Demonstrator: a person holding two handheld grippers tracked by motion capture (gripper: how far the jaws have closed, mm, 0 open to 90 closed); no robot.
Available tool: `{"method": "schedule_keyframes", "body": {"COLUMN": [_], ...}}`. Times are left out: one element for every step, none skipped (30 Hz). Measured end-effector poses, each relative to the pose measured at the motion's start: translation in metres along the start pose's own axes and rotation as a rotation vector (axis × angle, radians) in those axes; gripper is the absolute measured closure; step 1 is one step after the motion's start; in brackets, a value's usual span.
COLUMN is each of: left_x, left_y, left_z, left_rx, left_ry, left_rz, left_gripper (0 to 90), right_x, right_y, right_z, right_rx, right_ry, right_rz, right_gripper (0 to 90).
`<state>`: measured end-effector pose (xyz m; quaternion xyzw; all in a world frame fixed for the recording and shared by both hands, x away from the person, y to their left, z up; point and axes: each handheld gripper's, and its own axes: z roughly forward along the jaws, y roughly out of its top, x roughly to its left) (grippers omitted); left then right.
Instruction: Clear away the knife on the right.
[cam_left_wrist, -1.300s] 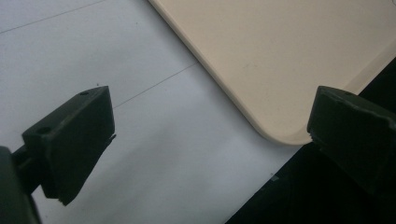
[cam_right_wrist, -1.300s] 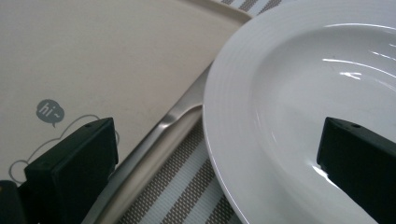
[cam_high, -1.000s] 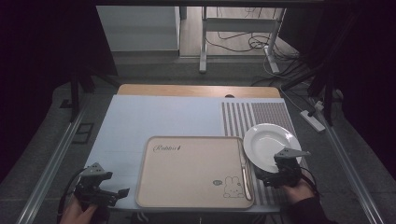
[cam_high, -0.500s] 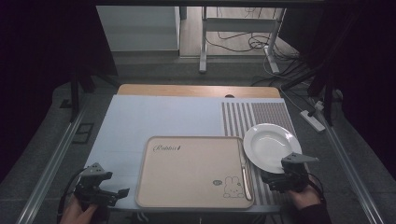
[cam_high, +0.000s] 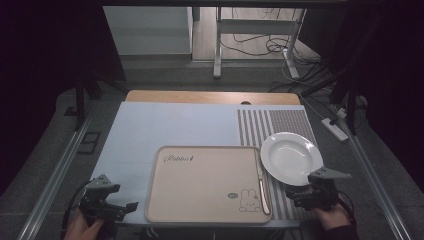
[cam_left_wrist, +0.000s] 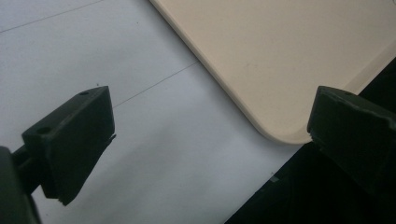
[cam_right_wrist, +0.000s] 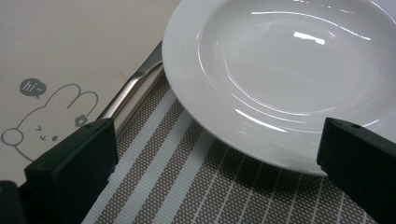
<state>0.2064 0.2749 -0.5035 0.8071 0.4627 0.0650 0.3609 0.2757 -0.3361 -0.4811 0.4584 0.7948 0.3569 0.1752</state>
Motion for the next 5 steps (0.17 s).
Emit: {"method": "schedule_keyframes", "body": {"left_x": [0.0000,-0.0001,-0.0001,-0.0003,-0.0003], "left_y": [0.0001,0.0001,0.0004,0.0008,0.0012], "left_z": [0.0000,0.0000,-0.0001,0.0002,0.0006], "left_rx": [0.001,0.001,0.002,0.000,0.002], "left_ry": [0.000,0.000,0.000,0.000,0.000], "left_rz": [0.000,0.002,0.002,0.001,0.001], "left_gripper": [1.9,1.9,1.9,1.9,1.8], "right_x": [-0.0001,-0.0007,-0.0012,-0.0018,-0.0025], "right_y": [-0.0006,-0.0012,-0.0016,-0.0018,-0.0020], "right_z": [-0.0009,-0.0018,-0.0020,-0.0020,-0.0017], "right_rx": [0.001,0.004,0.004,0.006,0.008], "right_ry": [0.000,0.001,0.004,0.006,0.006], "right_rz": [0.005,0.007,0.012,0.018,0.019], "right_gripper": [0.0,0.0,0.0,0.0,0.0]}}
